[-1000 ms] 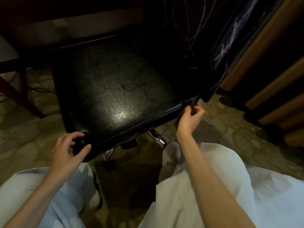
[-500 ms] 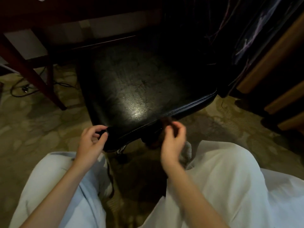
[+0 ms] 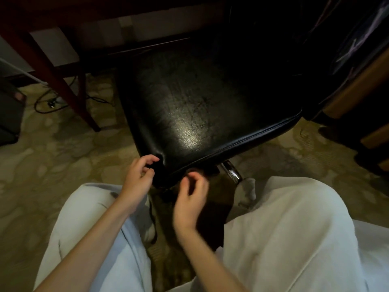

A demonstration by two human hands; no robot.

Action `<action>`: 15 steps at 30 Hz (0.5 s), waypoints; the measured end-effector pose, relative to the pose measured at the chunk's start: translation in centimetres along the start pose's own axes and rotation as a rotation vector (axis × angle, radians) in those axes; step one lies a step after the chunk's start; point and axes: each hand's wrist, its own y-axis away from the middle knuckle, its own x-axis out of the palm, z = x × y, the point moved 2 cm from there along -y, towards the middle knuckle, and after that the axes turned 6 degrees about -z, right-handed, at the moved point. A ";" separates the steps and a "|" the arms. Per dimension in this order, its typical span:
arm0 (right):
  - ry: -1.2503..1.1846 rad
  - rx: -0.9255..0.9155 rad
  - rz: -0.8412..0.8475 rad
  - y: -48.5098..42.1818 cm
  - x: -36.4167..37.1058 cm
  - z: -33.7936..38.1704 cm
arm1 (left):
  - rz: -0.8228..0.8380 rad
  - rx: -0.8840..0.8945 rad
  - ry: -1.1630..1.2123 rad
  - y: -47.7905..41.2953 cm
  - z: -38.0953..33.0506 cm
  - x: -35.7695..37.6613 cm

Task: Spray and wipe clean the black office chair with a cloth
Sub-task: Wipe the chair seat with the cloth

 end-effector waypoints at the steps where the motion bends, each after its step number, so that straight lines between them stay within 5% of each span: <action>1: 0.010 0.020 0.102 2.2 0.8 -0.3 | 0.000 0.009 0.010 0.1 0.1 0.0; 5: 0.039 0.176 0.370 7.0 2.0 -1.0 | 0.074 -0.044 0.077 0.1 0.6 -0.1; 11: -0.098 0.117 -0.185 -1.3 -5.2 1.6 | 0.093 -0.065 0.130 0.1 0.7 -0.4; 15: -0.032 0.017 -0.289 -8.3 -7.4 3.9 | 0.087 -0.073 0.110 -0.1 0.8 -0.2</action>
